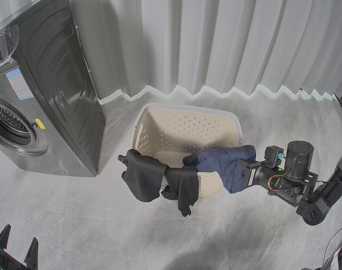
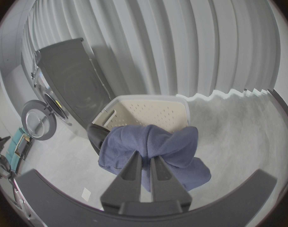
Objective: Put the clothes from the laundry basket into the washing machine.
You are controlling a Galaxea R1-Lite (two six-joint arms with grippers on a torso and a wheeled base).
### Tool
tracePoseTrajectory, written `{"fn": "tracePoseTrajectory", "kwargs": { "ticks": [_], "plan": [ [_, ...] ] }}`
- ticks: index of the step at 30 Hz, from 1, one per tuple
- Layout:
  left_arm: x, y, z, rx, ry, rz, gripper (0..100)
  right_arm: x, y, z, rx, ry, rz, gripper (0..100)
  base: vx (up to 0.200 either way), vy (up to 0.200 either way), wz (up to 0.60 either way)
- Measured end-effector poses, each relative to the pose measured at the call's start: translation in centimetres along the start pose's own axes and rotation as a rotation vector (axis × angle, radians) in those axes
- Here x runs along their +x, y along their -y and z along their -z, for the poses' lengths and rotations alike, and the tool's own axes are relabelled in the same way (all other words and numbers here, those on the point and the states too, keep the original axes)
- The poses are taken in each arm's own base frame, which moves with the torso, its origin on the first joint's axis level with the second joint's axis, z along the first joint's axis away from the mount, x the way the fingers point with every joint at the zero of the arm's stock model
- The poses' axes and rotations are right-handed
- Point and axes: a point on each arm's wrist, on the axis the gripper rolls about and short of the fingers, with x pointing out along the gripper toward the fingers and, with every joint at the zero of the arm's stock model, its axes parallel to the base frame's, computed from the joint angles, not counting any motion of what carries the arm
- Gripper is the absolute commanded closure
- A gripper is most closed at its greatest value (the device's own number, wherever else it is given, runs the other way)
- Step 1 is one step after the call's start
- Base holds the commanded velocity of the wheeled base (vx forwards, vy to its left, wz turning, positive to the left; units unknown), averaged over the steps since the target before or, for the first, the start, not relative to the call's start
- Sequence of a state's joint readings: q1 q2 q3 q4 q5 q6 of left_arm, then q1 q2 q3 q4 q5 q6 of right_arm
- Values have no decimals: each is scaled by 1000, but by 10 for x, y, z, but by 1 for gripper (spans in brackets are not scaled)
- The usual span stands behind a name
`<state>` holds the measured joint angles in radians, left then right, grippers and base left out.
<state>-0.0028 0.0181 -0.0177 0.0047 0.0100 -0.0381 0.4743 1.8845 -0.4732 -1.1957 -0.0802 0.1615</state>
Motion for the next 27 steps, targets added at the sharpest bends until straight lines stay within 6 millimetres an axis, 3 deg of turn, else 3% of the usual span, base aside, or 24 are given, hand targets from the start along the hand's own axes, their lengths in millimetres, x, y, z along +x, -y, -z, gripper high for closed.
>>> {"fn": "tracePoseTrajectory", "kwargs": {
  "ticks": [12, 19, 27],
  "plan": [
    [0, 0, 0, 3, 0, 1, 0, -61, -29, -51, -8, 218, -136, 100, 0, 0, 0],
    [0, 0, 0, 9, 1, 1, 0, -84, -35, -75, -23, 328, -179, 100, 0, 0, 0],
    [0, 0, 0, 7, 0, 2, 0, -103, -36, -93, -31, 408, -200, 100, -200, 0, 0]
  ]
}}
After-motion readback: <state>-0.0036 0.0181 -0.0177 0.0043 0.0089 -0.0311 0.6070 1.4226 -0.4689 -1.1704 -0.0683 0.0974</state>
